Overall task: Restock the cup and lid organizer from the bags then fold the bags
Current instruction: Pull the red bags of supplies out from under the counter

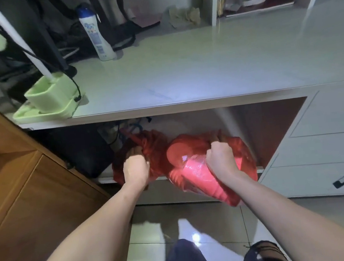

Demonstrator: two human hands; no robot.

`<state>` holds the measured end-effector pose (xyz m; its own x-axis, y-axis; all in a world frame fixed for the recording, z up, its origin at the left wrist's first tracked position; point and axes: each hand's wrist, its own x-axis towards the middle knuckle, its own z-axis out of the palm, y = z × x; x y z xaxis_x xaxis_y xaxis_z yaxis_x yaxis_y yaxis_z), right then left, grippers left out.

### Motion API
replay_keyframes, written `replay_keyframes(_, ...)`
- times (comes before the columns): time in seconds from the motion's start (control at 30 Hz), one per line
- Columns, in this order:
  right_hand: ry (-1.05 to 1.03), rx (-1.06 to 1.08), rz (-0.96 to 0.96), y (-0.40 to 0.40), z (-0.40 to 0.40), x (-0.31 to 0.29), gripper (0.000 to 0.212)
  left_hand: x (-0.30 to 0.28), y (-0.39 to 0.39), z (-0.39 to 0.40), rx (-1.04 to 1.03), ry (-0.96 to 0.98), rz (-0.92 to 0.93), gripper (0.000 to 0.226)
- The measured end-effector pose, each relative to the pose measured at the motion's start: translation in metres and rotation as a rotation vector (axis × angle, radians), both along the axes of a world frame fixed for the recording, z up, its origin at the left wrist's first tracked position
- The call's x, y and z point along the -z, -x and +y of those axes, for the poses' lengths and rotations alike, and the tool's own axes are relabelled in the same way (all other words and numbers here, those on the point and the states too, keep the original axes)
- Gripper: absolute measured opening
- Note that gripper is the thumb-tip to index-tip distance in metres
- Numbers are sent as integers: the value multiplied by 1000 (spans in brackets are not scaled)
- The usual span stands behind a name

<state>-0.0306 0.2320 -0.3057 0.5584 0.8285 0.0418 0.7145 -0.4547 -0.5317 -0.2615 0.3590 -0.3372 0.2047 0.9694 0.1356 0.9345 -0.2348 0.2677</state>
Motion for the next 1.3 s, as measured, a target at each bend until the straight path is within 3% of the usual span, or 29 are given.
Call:
replay_keyframes(0.17,-180,-42,82,14,-42,-26,14,-59,10,-40,2,34,-23,13)
replay_keyframes(0.4,-128,-98,112,13,-110,-119,17,-150,12,-117,25,152,-76,6)
replay_keyframes(0.7,-29,-114,158,-10,-191,-242,16,-269,-17,-207,69,242,-238,20)
replay_keyframes(1.3,-293,-52,-9,-128,-224,-438,13,-454,-139,-218,223,-19,-357,16)
